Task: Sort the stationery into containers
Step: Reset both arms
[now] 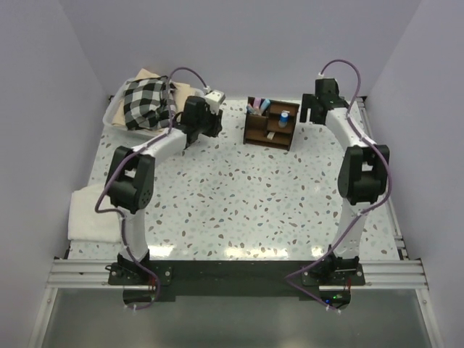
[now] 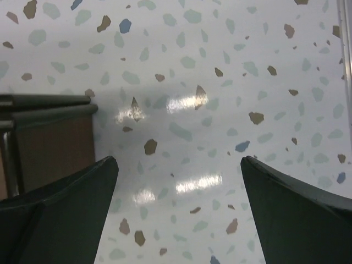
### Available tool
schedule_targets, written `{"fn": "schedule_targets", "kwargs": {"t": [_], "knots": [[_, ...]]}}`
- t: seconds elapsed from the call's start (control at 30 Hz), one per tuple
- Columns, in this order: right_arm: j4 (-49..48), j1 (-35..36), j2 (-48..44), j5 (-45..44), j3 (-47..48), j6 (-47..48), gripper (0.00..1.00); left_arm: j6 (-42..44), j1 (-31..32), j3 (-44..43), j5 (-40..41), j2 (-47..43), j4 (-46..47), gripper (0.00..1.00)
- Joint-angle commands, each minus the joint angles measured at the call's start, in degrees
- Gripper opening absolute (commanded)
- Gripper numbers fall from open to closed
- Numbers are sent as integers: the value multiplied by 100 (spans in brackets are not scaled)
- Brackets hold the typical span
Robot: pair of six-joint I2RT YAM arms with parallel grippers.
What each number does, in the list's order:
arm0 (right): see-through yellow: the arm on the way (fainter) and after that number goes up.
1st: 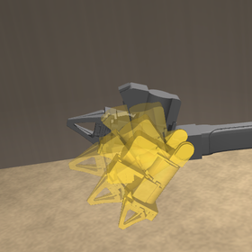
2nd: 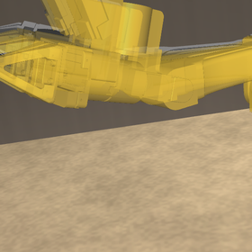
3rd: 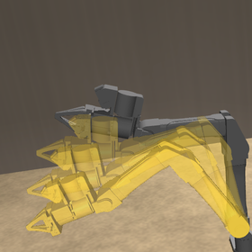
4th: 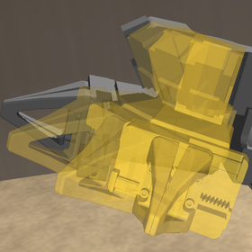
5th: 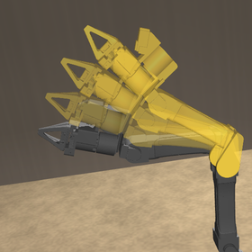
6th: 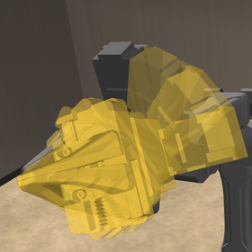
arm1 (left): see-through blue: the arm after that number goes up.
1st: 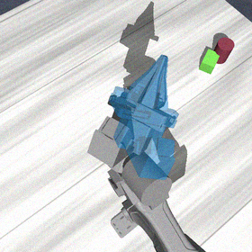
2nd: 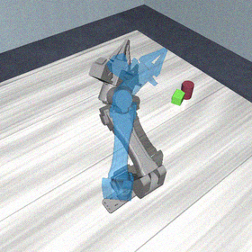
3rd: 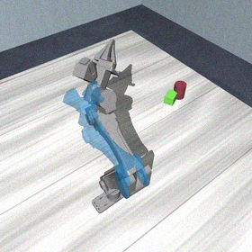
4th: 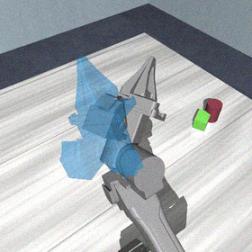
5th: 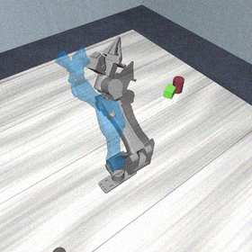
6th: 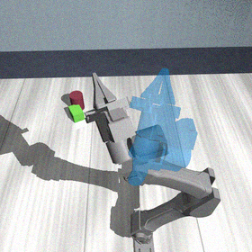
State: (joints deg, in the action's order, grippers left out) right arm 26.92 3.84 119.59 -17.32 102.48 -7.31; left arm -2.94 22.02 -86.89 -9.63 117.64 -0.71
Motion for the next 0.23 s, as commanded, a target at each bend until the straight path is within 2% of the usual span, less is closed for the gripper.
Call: {"fn": "schedule_targets", "kwargs": {"t": [0.0,0.03,0.07,0.13,0.17,0.2], "knots": [[252,-23,-1121,88,-568,-455,99,547,-145,567,409,-1348,80,56],[235,-23,-1305,167,-684,-490,99,679,-145,638,270,-1593,80,63],[235,-23,-1376,159,-772,-578,99,924,-145,708,251,-1709,-103,76],[314,-23,-1473,220,-878,-596,99,1032,-137,726,338,-1937,-105,84],[332,-15,-1561,290,-905,-596,99,1041,-137,718,391,-1991,-113,100],[358,-23,-1614,291,-931,-587,99,1058,-137,718,418,-2026,-114,100]]}}
